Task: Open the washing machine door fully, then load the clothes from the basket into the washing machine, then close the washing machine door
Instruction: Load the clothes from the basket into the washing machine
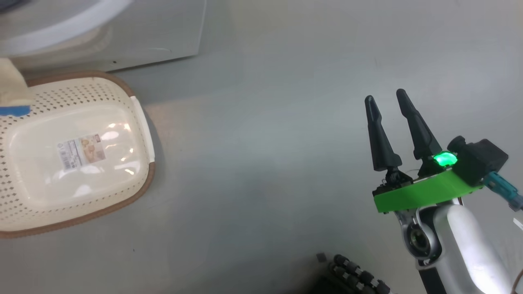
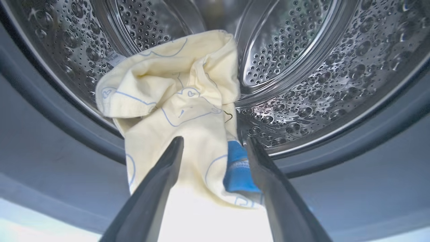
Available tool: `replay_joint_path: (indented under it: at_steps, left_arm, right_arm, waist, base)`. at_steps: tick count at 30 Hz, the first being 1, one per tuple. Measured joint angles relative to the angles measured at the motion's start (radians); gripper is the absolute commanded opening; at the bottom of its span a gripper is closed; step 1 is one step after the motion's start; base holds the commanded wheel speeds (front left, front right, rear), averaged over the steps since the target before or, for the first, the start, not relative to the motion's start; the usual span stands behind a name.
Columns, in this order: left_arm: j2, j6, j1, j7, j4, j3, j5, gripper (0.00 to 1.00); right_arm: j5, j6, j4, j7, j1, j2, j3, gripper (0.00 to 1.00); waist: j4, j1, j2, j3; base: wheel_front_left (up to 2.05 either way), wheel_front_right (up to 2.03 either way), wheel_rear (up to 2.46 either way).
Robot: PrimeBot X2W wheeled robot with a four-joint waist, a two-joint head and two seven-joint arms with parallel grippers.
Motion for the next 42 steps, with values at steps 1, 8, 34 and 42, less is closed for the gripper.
replay_joint_path:
  at_steps: [1,8,34,42]
  left_arm:
    - [-0.008,0.005,0.033,-0.001,-0.036,0.001,-0.003,1.0]
    - [-0.033,0.07,0.276,-0.009,-0.315,0.005,0.008,1.0]
    - [-0.146,0.221,0.881,-0.008,-0.747,-0.013,0.023,1.0]
    - [-0.195,0.222,0.985,-0.008,-0.772,-0.028,0.036,1.0]
  right_arm:
    - [-0.007,0.0,0.0,0.0,0.003,0.0,-0.006,1.0]
    - [-0.039,0.0,0.014,0.0,0.026,0.0,-0.033,1.0]
    - [-0.146,0.0,-0.054,0.128,0.149,-0.001,-0.16,1.0]
    - [-0.16,0.0,-0.083,0.173,0.185,-0.001,-0.176,1.0]
  waist:
    - [0.009,0.0,0.0,-0.008]
    - [0.068,0.0,0.0,-0.074]
    - [0.274,0.0,0.0001,-0.3]
    - [0.334,0.0,0.0001,-0.383]
  base:
    - [0.0,0.0,0.0]
    - [0.0,0.0,0.0]
    - [0.0,0.0,0.0]
    - [0.0,0.0,0.0]
